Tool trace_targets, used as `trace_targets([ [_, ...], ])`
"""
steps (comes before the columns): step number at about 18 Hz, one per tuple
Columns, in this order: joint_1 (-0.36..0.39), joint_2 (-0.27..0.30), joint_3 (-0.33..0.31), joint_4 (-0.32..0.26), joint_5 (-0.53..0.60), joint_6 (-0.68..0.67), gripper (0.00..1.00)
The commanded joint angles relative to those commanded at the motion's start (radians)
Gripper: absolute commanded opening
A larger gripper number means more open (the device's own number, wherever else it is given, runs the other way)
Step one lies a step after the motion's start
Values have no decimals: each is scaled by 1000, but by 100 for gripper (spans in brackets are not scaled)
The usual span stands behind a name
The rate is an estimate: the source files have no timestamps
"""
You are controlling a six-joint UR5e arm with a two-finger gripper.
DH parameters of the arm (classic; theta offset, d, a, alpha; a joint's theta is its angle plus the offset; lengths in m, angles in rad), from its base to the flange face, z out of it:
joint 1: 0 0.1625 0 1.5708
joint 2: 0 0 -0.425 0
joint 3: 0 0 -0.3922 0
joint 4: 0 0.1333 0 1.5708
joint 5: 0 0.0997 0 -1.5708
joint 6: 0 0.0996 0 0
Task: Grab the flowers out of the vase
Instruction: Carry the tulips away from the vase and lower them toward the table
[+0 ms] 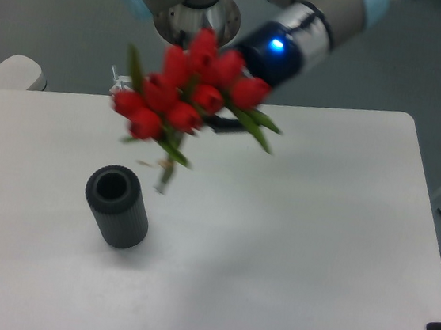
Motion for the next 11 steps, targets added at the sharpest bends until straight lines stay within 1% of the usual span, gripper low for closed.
trace_targets([
  [2, 2, -51, 60, 5, 109, 6, 0],
  [5, 2, -112, 147, 3, 204, 6, 0],
  [7, 0, -147, 186, 3, 273, 12, 0],
  [11, -15, -198, 241, 0, 469, 29, 0],
])
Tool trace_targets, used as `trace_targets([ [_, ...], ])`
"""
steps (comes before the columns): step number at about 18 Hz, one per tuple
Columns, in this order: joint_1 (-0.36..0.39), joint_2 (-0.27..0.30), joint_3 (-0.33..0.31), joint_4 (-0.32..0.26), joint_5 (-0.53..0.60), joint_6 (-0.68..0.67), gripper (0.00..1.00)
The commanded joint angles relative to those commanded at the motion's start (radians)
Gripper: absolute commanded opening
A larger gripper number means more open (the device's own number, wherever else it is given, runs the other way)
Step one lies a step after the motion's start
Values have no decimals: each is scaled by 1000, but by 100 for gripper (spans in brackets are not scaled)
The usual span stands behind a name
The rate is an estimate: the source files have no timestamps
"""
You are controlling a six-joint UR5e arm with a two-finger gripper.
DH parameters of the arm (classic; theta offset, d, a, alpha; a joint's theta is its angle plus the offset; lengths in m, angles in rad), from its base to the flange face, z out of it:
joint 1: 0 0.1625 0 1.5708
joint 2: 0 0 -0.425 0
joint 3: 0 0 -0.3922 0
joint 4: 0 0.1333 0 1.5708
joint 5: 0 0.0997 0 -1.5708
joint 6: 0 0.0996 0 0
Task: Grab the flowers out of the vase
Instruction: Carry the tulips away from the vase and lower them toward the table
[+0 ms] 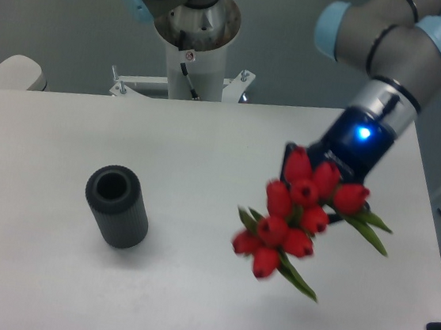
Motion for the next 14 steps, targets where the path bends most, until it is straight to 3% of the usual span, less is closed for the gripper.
trace_targets([
  [6, -25, -60, 35, -14, 275, 81, 0],
  [10, -34, -87, 66, -89, 463, 144, 0],
  [14, -81, -153, 153, -181, 660, 250, 0],
])
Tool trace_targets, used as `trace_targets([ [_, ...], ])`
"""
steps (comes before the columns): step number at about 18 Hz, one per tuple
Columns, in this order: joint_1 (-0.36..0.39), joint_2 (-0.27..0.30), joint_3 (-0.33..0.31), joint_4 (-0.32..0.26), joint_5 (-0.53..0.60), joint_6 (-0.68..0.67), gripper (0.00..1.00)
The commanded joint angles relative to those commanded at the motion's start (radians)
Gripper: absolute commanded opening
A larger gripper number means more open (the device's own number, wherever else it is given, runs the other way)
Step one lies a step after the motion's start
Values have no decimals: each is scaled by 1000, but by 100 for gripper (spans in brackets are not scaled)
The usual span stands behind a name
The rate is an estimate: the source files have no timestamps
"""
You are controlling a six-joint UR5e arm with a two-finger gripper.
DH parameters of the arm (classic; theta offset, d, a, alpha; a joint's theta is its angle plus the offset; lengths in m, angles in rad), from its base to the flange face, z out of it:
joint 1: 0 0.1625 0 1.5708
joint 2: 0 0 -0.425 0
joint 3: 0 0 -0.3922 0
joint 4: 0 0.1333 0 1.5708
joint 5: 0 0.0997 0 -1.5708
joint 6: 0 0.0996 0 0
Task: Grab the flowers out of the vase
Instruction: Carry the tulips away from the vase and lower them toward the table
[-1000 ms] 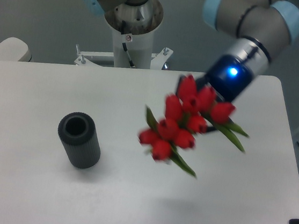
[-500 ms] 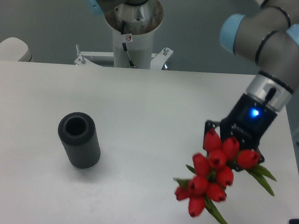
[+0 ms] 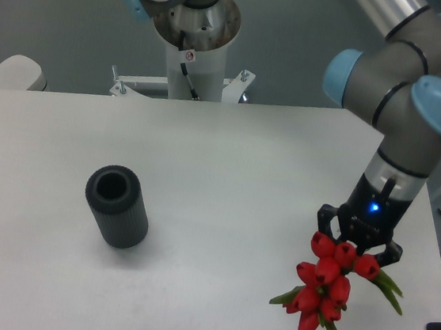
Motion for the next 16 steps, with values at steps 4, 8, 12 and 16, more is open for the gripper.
trace_targets([
  [4, -20, -80, 60, -16, 97, 78, 0],
  [8, -25, -106, 74, -17, 180, 209, 0],
  [12, -29, -134, 75, -26, 227, 267, 0],
  [16, -46, -163, 86, -29, 267, 309, 0],
])
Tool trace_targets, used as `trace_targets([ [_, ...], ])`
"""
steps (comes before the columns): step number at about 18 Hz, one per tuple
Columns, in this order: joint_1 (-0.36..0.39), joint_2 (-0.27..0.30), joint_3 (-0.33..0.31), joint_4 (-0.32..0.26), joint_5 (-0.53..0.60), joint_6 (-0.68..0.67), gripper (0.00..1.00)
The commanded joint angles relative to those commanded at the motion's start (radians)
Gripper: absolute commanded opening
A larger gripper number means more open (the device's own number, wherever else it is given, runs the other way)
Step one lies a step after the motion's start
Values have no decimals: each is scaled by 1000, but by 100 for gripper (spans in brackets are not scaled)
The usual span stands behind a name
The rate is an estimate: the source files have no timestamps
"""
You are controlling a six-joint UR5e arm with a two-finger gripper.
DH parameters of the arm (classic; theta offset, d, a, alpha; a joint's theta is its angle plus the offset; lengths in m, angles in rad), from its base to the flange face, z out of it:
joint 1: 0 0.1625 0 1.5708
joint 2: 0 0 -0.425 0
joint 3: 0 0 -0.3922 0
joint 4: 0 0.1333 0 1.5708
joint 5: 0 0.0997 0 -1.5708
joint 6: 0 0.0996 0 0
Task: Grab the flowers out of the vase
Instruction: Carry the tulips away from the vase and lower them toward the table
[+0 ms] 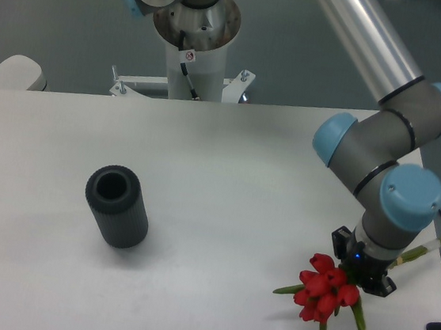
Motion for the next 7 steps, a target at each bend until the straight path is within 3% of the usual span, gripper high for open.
trace_targets([
  [7, -11, 5, -3, -21, 0, 0, 0],
])
